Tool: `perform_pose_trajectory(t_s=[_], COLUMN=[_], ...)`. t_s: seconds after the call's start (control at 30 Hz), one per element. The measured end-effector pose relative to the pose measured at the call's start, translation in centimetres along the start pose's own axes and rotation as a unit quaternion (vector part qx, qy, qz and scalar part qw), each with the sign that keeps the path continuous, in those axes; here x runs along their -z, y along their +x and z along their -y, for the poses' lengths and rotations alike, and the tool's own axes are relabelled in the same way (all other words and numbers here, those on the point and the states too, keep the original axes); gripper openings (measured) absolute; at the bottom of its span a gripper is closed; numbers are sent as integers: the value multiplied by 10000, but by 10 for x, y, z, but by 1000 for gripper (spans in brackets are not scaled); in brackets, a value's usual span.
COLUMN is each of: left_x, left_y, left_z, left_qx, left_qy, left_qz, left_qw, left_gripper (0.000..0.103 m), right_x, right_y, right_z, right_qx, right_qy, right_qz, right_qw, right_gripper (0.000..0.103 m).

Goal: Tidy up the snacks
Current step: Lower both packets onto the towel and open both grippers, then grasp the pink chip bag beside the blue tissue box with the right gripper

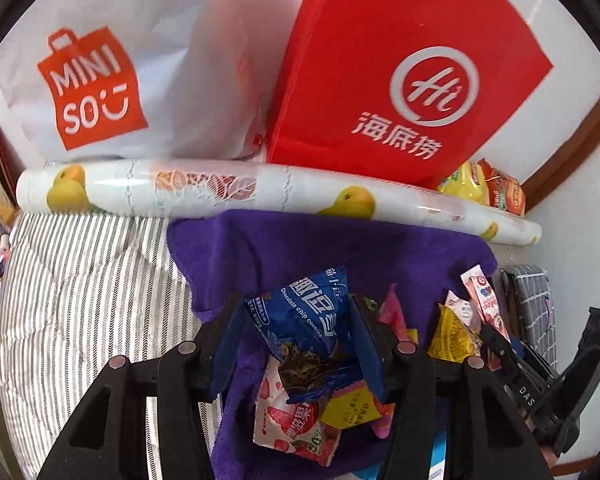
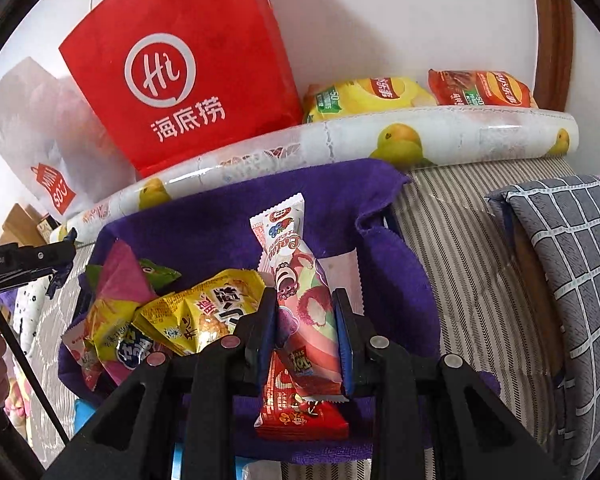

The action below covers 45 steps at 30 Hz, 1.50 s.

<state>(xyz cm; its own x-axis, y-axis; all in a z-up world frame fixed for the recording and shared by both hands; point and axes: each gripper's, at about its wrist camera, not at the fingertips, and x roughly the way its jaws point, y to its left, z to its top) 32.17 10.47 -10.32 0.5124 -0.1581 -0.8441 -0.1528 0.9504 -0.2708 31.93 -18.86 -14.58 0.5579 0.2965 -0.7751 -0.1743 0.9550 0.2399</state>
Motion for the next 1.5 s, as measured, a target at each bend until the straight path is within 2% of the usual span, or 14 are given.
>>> perform_pose_trajectory(t_s=[0.23,0.3,0.37,0.43,0.73,0.83,0.93,1.1,1.27,1.5], left_x=[1,2,2,2,3,3,3,5,9,22], left_y=[10,14,16,18,27,25,14,-5,-32,-66], left_z=[-4,-3,-2,-3,1,5,12,23,34,64], left_qx=[101,159,184,314,693,796,741,829,946,984], left_qy=[-100,-115,-135,-161,-179,-159,-1,187,403,811], left_qz=[-173,-237,-269,-324,-614,-708,-546,-390,-219,54], left_qw=[9997,9995,9994,9989,9955,9942,9958,9956,9945,9918], left_gripper=[51,51,51,51,52,62,69,69,69,69], right_x=[1,1,1,2,1,1,6,22,45,73], right_y=[3,1,-2,-6,-23,-28,-39,-64,-97,-132], right_z=[-1,-4,-6,-8,-23,-25,-27,-31,-37,-41], right_qx=[102,97,46,44,-66,-125,-164,-308,-143,132], right_qy=[-84,-143,-185,-239,-554,-559,-542,-518,-568,-545], right_qz=[-54,-22,34,102,430,474,519,568,733,735], right_qw=[9999,9998,9998,9997,9975,9972,9970,9966,9956,9957], right_gripper=[33,37,47,50,51,51,51,51,51,51])
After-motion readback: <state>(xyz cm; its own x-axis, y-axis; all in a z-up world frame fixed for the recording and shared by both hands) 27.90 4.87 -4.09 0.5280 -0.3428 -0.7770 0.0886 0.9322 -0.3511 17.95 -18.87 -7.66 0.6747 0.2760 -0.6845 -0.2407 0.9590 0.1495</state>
